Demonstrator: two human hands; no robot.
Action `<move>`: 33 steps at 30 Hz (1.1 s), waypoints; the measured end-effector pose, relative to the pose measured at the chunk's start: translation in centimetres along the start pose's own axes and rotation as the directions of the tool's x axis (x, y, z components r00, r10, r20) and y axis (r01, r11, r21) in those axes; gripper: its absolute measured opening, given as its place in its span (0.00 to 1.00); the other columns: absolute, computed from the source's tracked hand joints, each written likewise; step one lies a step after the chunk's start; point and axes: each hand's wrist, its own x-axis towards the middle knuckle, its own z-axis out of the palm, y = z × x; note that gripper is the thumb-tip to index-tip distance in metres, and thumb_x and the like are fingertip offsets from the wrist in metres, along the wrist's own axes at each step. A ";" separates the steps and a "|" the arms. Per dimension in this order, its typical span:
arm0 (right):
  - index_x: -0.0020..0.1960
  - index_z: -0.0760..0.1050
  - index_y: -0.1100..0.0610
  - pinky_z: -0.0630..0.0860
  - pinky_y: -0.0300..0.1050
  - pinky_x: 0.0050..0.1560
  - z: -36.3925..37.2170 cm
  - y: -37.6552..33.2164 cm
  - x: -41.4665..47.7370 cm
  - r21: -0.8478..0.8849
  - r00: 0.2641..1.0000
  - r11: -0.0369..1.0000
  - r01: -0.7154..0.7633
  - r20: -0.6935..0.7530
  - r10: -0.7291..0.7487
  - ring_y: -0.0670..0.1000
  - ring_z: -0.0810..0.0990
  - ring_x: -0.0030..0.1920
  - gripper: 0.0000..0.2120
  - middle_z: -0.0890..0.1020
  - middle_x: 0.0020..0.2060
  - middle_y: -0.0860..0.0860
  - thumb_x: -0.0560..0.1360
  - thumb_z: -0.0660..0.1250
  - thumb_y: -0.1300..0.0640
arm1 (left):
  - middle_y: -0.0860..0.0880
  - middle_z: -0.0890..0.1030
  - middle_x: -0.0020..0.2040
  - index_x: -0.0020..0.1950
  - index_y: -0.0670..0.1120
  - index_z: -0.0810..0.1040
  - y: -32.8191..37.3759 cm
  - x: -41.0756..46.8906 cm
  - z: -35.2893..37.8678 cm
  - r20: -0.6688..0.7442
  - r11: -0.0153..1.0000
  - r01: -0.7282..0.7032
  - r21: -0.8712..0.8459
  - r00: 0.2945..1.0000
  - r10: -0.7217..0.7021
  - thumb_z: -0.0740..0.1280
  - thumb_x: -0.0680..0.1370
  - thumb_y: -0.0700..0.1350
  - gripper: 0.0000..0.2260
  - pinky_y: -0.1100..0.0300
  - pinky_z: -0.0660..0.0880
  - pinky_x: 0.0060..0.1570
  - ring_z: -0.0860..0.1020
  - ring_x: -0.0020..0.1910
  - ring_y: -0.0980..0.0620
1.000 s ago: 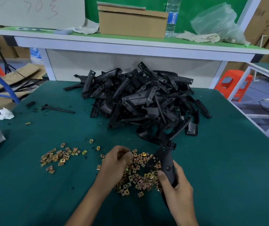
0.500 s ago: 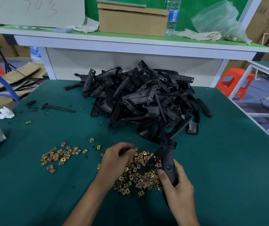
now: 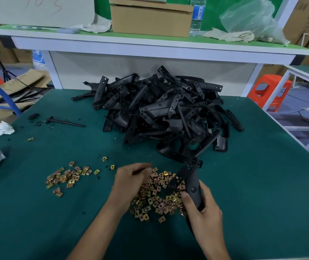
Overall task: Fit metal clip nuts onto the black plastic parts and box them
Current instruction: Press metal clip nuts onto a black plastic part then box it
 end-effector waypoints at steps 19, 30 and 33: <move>0.67 0.75 0.38 0.75 0.31 0.40 -0.1 -0.1 -0.1 -0.026 0.999 0.999 0.029 0.014 -0.028 0.42 0.84 0.44 0.21 0.85 0.47 0.38 0.75 0.73 0.43 | 0.48 0.87 0.46 0.49 0.52 0.87 3.0 -3.1 1.9 0.218 0.997 -0.062 -0.052 0.973 0.072 0.71 0.78 0.40 0.08 0.63 0.80 0.47 0.85 0.47 0.52; 0.63 0.71 0.24 0.76 0.31 0.41 -0.1 0.2 0.3 -0.038 0.997 0.997 0.062 0.049 -0.061 0.43 0.84 0.41 0.23 0.86 0.46 0.38 0.77 0.73 0.47 | 0.51 0.87 0.44 0.48 0.53 0.87 3.1 -3.2 2.2 0.167 0.994 -0.099 0.044 0.982 0.090 0.73 0.77 0.41 0.06 0.57 0.82 0.51 0.85 0.47 0.51; 0.64 0.72 0.26 0.75 0.28 0.45 0.1 0.1 0.4 -0.025 0.998 0.998 0.064 0.032 -0.063 0.37 0.84 0.46 0.22 0.85 0.48 0.34 0.75 0.73 0.43 | 0.50 0.87 0.44 0.49 0.50 0.87 3.3 -3.0 2.1 0.200 0.990 -0.116 0.080 0.975 0.098 0.74 0.77 0.41 0.05 0.62 0.81 0.46 0.85 0.45 0.52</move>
